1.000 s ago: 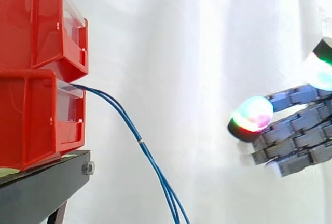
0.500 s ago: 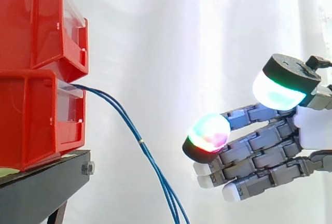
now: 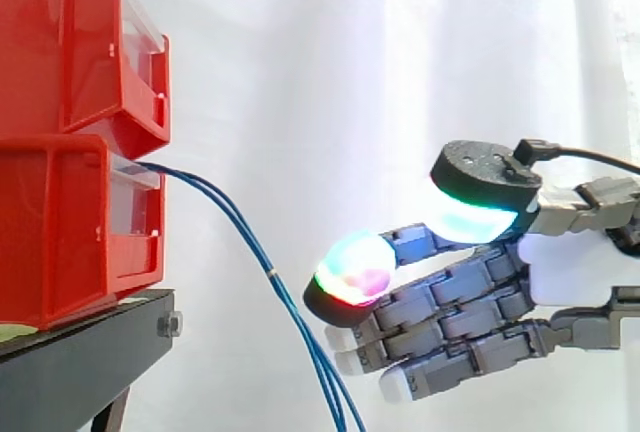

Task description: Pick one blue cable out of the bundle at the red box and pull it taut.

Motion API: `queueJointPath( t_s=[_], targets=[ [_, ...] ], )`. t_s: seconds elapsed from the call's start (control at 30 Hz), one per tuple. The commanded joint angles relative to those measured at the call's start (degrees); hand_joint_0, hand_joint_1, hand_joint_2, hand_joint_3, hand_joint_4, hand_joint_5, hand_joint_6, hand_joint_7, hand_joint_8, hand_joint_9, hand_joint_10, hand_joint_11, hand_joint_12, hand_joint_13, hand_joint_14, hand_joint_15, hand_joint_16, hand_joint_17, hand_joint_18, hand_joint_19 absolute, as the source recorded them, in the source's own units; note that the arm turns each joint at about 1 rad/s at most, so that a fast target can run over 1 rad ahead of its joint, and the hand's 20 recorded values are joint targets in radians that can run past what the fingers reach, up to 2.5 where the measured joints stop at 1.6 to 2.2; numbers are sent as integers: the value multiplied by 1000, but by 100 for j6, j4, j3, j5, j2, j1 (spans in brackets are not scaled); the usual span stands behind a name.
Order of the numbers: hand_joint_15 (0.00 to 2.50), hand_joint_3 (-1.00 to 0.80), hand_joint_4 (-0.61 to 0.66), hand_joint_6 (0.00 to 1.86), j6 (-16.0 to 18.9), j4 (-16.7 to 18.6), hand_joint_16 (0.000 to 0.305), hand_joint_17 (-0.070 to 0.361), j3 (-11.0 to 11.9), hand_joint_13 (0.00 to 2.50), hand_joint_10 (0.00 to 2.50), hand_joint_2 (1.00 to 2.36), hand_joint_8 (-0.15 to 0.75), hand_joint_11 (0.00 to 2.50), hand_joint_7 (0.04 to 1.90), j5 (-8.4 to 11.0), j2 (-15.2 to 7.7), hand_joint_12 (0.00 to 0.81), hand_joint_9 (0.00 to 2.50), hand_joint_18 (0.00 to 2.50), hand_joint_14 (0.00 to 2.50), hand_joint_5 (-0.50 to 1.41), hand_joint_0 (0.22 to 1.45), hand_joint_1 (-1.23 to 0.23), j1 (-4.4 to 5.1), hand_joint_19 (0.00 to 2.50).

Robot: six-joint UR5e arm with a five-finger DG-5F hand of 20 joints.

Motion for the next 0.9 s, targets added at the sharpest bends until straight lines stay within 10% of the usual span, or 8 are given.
queueJointPath(
  t_s=[0.0,0.87],
  targets=[
    [32,-347,341,503,54,34,56,126,184,126,0,1012,297,8,961,-10,-180,378,304,253,0,-155,595,-793,-17,171],
    [28,-428,364,503,-95,236,57,128,359,125,0,1006,304,7,963,209,-365,381,308,247,0,-149,569,-777,44,182]
  ],
)
